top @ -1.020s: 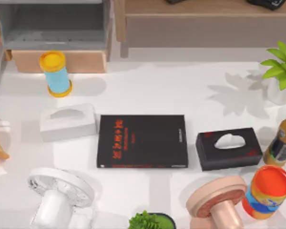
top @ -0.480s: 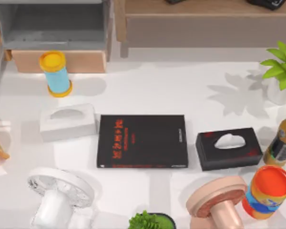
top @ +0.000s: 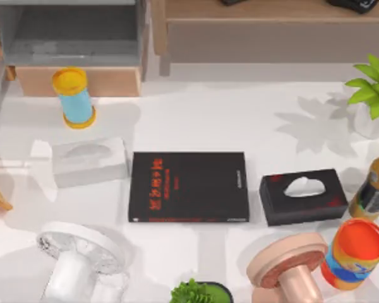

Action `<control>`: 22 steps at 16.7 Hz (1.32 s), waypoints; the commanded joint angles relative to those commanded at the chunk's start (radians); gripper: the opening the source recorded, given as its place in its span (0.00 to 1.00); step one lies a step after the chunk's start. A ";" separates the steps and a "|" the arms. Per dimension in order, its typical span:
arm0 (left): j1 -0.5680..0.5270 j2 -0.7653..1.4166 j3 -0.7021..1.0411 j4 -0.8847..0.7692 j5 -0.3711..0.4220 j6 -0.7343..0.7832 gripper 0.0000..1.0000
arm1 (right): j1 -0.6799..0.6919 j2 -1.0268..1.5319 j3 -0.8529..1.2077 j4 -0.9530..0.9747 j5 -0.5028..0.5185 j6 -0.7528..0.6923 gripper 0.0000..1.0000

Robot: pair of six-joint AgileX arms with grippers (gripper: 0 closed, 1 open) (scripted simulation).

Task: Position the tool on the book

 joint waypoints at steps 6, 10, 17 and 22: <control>-0.146 -0.248 -0.291 0.070 -0.057 -0.252 0.00 | 0.000 0.000 0.000 0.000 0.000 0.000 1.00; -0.321 -0.390 -0.539 0.156 -0.085 -0.411 0.00 | 0.000 0.000 0.000 0.000 0.000 0.000 1.00; -0.684 -0.574 -0.981 0.368 -0.105 -0.637 0.00 | 0.000 0.000 0.000 0.000 0.000 0.000 1.00; -0.905 -0.646 -1.240 0.519 -0.105 -0.741 0.00 | 0.000 0.000 0.000 0.000 0.000 0.000 1.00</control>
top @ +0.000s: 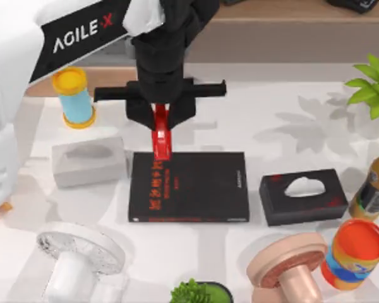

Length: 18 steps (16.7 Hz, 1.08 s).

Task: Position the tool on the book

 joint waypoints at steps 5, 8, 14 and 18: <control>-0.119 -0.031 -0.136 0.086 0.003 -0.048 0.00 | 0.000 0.000 0.000 0.000 0.000 0.000 1.00; -0.125 -0.032 -0.143 0.090 0.004 -0.050 0.00 | 0.000 0.000 0.000 0.000 0.000 0.000 1.00; -0.121 -0.022 -0.165 0.121 0.004 -0.047 0.00 | 0.000 0.000 0.000 0.000 0.000 0.000 1.00; -0.119 -0.006 -0.218 0.192 0.004 -0.044 0.00 | 0.000 0.000 0.000 0.000 0.000 0.000 1.00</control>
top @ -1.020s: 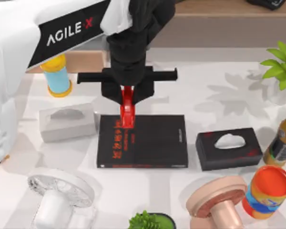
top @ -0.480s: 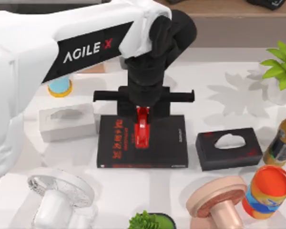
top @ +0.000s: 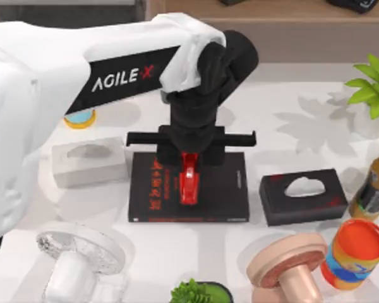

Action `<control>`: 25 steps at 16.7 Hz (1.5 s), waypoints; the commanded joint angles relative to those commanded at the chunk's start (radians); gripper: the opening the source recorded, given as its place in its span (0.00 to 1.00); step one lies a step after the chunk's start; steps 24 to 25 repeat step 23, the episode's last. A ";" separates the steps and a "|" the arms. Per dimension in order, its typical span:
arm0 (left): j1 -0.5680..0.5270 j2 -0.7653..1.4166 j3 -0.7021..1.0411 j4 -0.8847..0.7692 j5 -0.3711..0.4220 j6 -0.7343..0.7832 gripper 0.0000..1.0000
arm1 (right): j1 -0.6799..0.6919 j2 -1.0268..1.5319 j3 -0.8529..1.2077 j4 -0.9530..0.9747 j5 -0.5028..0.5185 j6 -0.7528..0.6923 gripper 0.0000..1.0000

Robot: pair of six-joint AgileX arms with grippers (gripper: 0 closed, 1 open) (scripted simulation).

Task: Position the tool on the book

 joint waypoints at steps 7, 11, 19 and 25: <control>0.000 0.001 -0.002 0.003 0.000 0.000 0.23 | 0.000 0.000 0.000 0.000 0.000 0.000 1.00; 0.000 0.001 -0.002 0.003 0.000 0.000 0.53 | 0.000 0.000 0.000 0.000 0.000 0.000 1.00; 0.000 0.001 -0.002 0.003 0.000 0.000 1.00 | 0.000 0.000 0.000 0.000 0.000 0.000 1.00; 0.000 0.001 -0.002 0.003 0.000 0.000 1.00 | 0.000 0.000 0.000 0.000 0.000 0.000 1.00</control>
